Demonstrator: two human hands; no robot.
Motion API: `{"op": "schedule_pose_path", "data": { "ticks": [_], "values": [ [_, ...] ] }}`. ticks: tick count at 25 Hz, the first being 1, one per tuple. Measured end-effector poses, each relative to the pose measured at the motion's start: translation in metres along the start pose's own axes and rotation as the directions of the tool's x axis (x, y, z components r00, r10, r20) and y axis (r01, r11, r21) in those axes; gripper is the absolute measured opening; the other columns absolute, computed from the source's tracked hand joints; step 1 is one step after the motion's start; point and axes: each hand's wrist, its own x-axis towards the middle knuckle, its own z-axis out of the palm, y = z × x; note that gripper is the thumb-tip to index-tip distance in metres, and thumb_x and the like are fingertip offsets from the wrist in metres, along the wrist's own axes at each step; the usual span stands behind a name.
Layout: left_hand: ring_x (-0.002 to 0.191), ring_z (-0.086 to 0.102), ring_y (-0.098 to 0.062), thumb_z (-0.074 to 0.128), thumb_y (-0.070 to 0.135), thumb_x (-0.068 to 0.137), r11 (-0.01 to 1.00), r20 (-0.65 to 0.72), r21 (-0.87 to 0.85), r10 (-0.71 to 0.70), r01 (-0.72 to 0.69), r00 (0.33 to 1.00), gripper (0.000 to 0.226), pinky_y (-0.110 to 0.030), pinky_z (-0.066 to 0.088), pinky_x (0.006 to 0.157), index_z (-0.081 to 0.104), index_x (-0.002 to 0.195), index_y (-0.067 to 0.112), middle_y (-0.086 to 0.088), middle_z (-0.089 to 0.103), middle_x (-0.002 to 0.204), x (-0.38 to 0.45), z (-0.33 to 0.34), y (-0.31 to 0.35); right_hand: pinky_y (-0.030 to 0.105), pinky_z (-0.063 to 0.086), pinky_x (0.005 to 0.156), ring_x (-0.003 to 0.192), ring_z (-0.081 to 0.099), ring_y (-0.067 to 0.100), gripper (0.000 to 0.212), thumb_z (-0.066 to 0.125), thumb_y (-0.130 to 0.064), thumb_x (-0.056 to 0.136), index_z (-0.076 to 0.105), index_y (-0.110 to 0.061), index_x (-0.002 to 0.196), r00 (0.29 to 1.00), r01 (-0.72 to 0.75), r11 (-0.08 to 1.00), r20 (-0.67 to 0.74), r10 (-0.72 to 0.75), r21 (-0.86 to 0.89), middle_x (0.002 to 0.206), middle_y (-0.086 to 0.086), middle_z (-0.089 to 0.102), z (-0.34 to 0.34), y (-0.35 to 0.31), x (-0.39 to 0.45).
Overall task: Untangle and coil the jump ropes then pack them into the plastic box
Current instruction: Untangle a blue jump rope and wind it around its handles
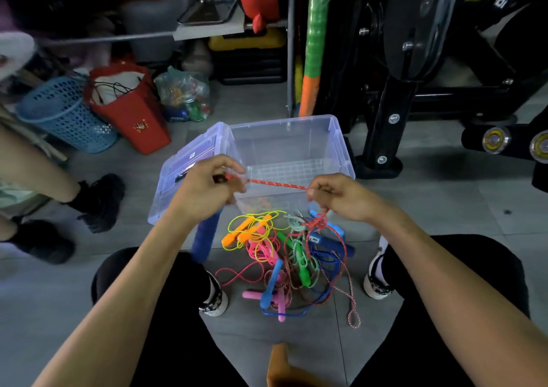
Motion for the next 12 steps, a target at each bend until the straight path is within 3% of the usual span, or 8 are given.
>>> {"op": "schedule_pose_path", "data": {
  "ticks": [2, 3, 6, 8, 10, 12],
  "values": [
    [0.060, 0.062, -0.016, 0.070, 0.011, 0.082, 0.958, 0.107, 0.278, -0.095, 0.062, 0.990, 0.023, -0.030, 0.051, 0.069, 0.057, 0.088, 0.029, 0.002, 0.068, 0.068, 0.000, 0.004, -0.018, 0.023, 0.039, 0.059, 0.054, 0.044, 0.003, 0.020, 0.054, -0.021, 0.098, 0.068, -0.014, 0.085, 0.995, 0.083, 0.992, -0.050, -0.088, -0.090, 0.057, -0.013, 0.054, -0.005, -0.013, -0.004],
    [0.070, 0.065, -0.015, 0.074, 0.019, 0.082, 0.954, 0.165, 0.295, -0.105, 0.052, 0.981, 0.024, -0.029, 0.051, 0.076, 0.056, 0.091, 0.032, 0.006, 0.069, 0.074, -0.002, 0.012, -0.021, 0.025, 0.037, 0.057, 0.055, 0.044, 0.007, 0.020, 0.055, -0.023, 0.098, 0.069, -0.015, 0.086, 0.990, 0.126, 0.987, -0.057, -0.132, -0.104, 0.060, -0.008, 0.055, -0.002, -0.021, -0.004],
    [0.095, 0.068, -0.009, 0.072, 0.034, 0.082, 0.999, 0.351, -0.024, 0.029, -0.022, 0.936, 0.016, -0.031, 0.050, 0.089, 0.063, 0.095, 0.032, 0.006, 0.072, 0.092, -0.006, 0.038, -0.012, 0.029, 0.034, 0.055, 0.056, 0.043, 0.010, 0.019, 0.056, -0.023, 0.097, 0.069, -0.015, 0.086, 0.976, 0.214, 0.972, -0.028, -0.217, -0.096, 0.065, 0.011, 0.057, 0.013, -0.035, -0.001],
    [0.071, 0.067, -0.017, 0.066, 0.031, 0.086, 0.987, 0.387, -0.160, 0.072, -0.010, 0.919, 0.013, -0.038, 0.049, 0.075, 0.063, 0.080, 0.020, 0.003, 0.067, 0.068, -0.007, 0.046, -0.003, 0.024, 0.031, 0.051, 0.053, 0.038, 0.005, 0.019, 0.057, -0.021, 0.097, 0.068, -0.011, 0.084, 0.977, 0.208, 0.975, -0.032, -0.211, -0.082, 0.058, 0.005, 0.050, 0.018, -0.034, -0.001],
    [0.049, 0.047, -0.012, 0.063, 0.024, 0.092, 0.980, 0.268, -0.200, 0.068, -0.013, 0.961, 0.022, -0.038, 0.043, 0.060, 0.061, 0.072, 0.015, 0.008, 0.050, 0.052, -0.006, 0.043, 0.000, 0.019, 0.032, 0.052, 0.051, 0.040, 0.002, 0.021, 0.059, -0.020, 0.096, 0.068, -0.006, 0.082, 0.988, 0.138, 0.989, -0.068, -0.142, -0.061, 0.056, -0.007, 0.049, 0.009, -0.028, -0.001],
    [0.044, 0.033, -0.006, 0.058, 0.019, 0.096, 0.978, 0.134, -0.210, 0.042, -0.013, 0.990, 0.024, -0.027, 0.033, 0.052, 0.061, 0.073, 0.011, 0.012, 0.042, 0.046, -0.002, 0.033, -0.001, 0.013, 0.036, 0.056, 0.051, 0.046, -0.001, 0.022, 0.058, -0.018, 0.096, 0.067, -0.004, 0.081, 0.994, 0.066, 0.996, -0.086, -0.071, -0.056, 0.053, -0.014, 0.054, -0.007, -0.016, -0.005]
  ]
}}
